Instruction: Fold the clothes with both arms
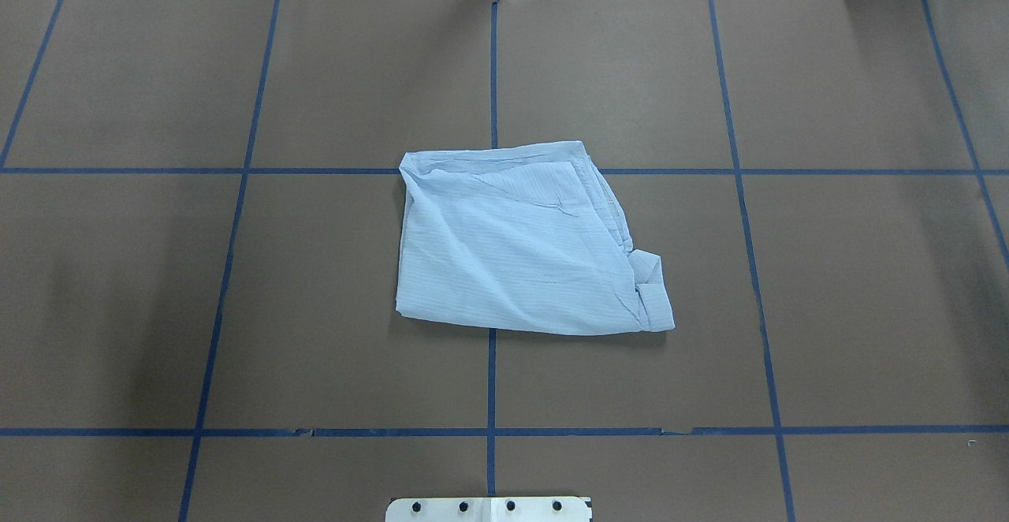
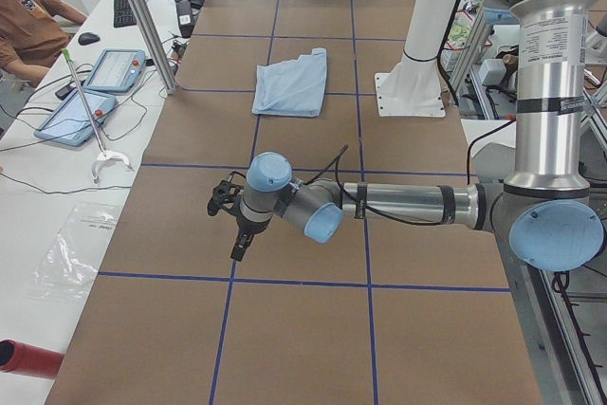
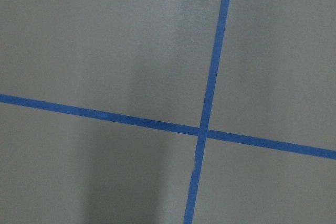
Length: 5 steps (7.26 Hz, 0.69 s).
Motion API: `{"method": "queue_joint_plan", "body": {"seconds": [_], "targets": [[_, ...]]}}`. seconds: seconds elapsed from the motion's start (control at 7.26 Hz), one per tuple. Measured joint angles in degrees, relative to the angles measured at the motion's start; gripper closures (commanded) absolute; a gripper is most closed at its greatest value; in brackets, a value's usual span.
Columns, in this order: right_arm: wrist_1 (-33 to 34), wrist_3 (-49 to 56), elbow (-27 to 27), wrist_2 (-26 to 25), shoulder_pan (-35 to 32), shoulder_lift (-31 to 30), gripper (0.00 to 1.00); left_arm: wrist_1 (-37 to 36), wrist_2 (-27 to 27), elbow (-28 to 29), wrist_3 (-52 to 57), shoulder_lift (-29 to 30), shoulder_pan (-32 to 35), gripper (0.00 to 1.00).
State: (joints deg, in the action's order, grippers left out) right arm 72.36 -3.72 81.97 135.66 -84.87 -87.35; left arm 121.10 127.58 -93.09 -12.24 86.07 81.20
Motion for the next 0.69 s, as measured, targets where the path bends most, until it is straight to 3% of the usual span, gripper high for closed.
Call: {"method": "queue_joint_plan", "body": {"seconds": [0.28, 0.69], "targets": [[0.94, -2.93, 1.79, 0.32, -1.32, -1.41, 0.00, -7.99, 0.23, -2.05, 0.49, -0.04, 0.50, 0.00], [14.44, -6.84, 10.43, 0.47, -4.12, -2.59, 0.00, -24.97, 0.41, -6.73, 11.67, -0.07, 2.60, 0.00]]}}
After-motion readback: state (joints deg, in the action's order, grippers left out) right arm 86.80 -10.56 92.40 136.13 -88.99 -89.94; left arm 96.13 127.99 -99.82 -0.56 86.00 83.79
